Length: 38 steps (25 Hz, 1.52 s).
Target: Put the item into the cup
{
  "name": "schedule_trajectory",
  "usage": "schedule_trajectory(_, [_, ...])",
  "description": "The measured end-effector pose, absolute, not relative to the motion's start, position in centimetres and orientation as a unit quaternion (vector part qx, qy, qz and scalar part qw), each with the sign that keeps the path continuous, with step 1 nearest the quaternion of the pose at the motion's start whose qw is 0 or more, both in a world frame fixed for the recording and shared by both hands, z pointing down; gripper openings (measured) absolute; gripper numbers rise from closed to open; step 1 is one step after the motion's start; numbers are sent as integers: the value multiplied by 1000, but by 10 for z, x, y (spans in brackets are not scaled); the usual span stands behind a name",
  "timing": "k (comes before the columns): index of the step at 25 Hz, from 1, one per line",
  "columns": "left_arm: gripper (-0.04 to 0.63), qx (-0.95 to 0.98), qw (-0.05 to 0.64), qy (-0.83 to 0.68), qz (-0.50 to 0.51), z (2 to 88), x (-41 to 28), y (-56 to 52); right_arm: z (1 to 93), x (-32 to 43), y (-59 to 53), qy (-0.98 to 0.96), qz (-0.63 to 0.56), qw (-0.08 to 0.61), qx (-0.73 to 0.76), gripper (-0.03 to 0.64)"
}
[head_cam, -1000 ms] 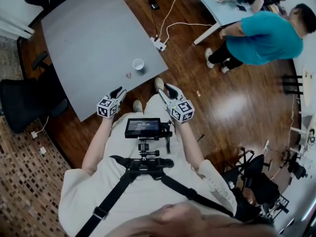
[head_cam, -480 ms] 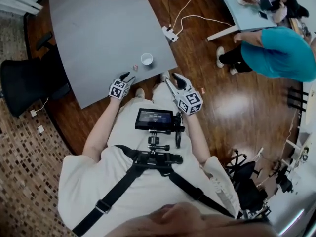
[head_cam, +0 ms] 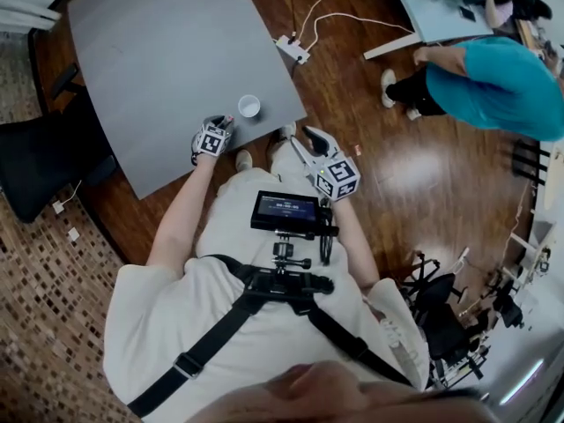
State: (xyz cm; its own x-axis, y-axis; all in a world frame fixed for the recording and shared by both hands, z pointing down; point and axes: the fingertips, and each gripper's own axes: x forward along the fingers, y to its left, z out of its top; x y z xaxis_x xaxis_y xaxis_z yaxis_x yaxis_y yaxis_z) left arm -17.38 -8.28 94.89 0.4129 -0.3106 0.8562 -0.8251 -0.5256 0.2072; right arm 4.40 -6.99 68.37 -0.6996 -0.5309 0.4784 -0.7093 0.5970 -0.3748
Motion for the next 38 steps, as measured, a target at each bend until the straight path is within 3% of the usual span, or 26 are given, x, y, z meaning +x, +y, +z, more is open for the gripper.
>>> schedule_trajectory(2, [5,775,320,-352,416,955,-175,-80,685,50,-71,-876,282,159,358,187])
schedule_trajectory(6, [4,771,316,-351,428,950,-177,-79,685,67,-70,-869,291,151,371,187])
schedule_trajectory(11, [4,785,308,-388,373,894,-149,-110,694,105,-79,-862,308,141,378,187])
schedule_trajectory(22, [3,826,246,-392,321,809,-121,-140,696,104,-81,-860,313,130,382,187])
schedule_trajectory(38, [2,822,245,-341,384,834,-98,-142,708,114,-77,-846,325,121,404,187])
